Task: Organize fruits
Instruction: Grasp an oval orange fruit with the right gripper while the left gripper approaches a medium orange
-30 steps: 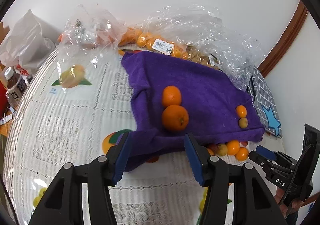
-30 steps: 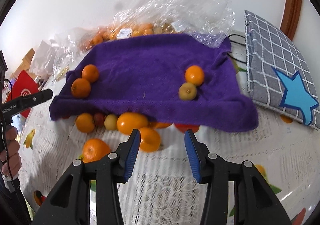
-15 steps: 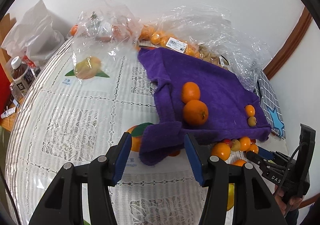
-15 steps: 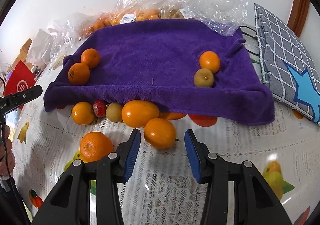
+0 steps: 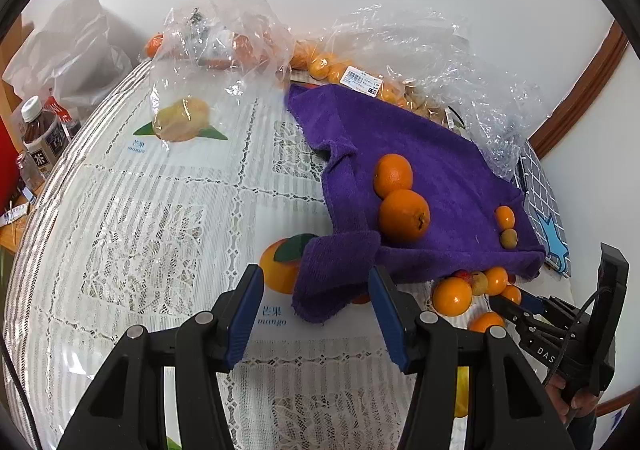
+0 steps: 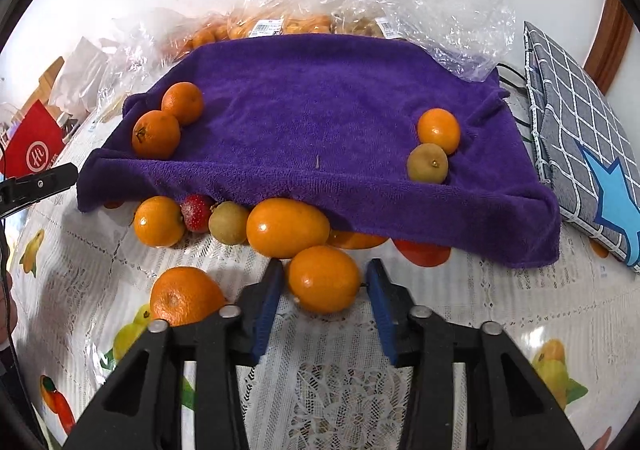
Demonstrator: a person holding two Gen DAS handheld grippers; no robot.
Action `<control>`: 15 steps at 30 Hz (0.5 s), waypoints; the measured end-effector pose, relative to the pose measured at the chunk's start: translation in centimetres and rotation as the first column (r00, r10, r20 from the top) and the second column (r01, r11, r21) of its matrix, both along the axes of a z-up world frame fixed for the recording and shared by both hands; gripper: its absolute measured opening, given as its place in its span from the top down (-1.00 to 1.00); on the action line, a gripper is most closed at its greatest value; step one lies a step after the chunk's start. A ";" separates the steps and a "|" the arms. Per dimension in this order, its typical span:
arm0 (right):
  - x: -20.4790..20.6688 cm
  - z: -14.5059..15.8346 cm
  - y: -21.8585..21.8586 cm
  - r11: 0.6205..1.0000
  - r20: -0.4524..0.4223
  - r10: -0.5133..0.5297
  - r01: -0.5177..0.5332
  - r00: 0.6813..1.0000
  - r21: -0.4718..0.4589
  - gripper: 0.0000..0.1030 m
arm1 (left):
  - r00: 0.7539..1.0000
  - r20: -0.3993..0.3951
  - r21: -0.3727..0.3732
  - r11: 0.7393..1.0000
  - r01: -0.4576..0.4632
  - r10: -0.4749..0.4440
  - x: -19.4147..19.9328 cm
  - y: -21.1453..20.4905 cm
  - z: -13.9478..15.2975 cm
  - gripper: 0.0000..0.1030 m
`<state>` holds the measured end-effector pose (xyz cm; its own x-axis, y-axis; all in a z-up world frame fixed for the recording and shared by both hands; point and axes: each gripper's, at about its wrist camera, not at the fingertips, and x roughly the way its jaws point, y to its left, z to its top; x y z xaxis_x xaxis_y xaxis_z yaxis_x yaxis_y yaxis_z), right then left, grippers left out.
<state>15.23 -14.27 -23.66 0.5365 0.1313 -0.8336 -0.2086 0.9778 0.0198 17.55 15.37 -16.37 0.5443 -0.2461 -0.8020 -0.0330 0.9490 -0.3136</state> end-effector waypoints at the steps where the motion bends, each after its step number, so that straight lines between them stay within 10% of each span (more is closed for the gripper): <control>1: -0.1 0.0 0.0 1.000 0.006 0.001 -0.001 1.000 -0.004 0.26 | 1.000 -0.001 -0.002 1.000 -0.002 0.002 -0.1 0.0 0.0 -0.02; 15: -1.3 0.3 -1.1 1.000 0.016 -0.003 0.003 1.000 0.016 0.26 | 1.000 -0.014 -0.004 1.000 0.004 -0.004 -0.4 -0.9 0.4 -0.02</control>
